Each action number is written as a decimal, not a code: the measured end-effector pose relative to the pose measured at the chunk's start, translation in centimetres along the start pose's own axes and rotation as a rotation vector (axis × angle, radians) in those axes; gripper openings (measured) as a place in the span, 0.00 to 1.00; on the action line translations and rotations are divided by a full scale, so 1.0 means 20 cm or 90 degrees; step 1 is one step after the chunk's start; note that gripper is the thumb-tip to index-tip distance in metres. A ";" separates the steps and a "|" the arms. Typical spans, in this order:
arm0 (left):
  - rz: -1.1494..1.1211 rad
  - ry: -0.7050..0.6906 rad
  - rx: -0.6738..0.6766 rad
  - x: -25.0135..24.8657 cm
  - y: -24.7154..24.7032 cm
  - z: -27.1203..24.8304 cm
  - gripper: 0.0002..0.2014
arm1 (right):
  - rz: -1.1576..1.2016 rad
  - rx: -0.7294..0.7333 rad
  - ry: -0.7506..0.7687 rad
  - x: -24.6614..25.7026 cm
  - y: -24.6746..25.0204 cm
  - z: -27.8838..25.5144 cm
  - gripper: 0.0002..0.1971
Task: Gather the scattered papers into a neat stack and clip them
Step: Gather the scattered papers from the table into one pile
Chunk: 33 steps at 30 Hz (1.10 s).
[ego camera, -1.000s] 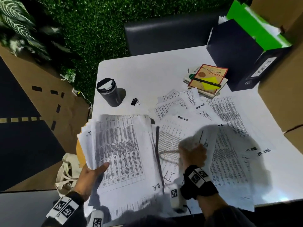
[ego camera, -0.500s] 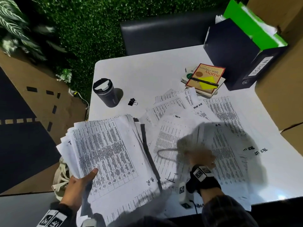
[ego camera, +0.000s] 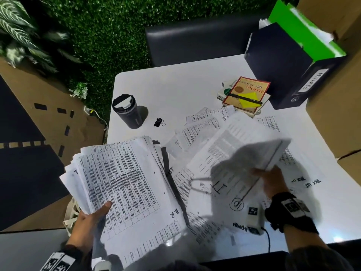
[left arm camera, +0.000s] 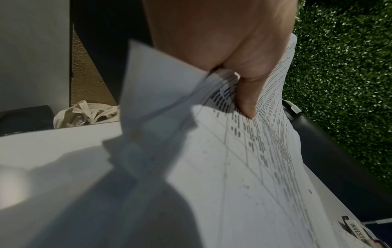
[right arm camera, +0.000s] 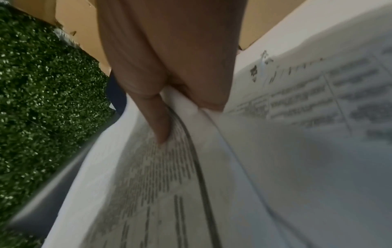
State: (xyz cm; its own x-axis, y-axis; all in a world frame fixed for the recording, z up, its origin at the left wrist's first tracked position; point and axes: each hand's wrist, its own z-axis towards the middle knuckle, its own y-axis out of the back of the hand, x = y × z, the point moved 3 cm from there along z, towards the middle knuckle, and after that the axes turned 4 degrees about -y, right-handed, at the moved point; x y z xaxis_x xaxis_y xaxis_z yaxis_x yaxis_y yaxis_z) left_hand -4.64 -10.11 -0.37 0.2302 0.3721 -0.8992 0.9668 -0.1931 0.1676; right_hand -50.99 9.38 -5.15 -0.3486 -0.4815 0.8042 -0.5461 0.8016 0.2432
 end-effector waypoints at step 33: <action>0.040 0.024 -0.009 0.12 -0.52 -0.25 0.08 | 0.013 0.093 0.205 0.51 0.33 0.02 0.10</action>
State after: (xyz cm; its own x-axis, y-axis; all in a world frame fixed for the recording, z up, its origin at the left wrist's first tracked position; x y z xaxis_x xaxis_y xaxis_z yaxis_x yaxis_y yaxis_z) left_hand -13.56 -2.71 -2.17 0.2944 0.3934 -0.8710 0.9517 -0.2041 0.2295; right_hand -58.48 9.52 4.47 -0.1154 -0.3105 0.9435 -0.6526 0.7398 0.1637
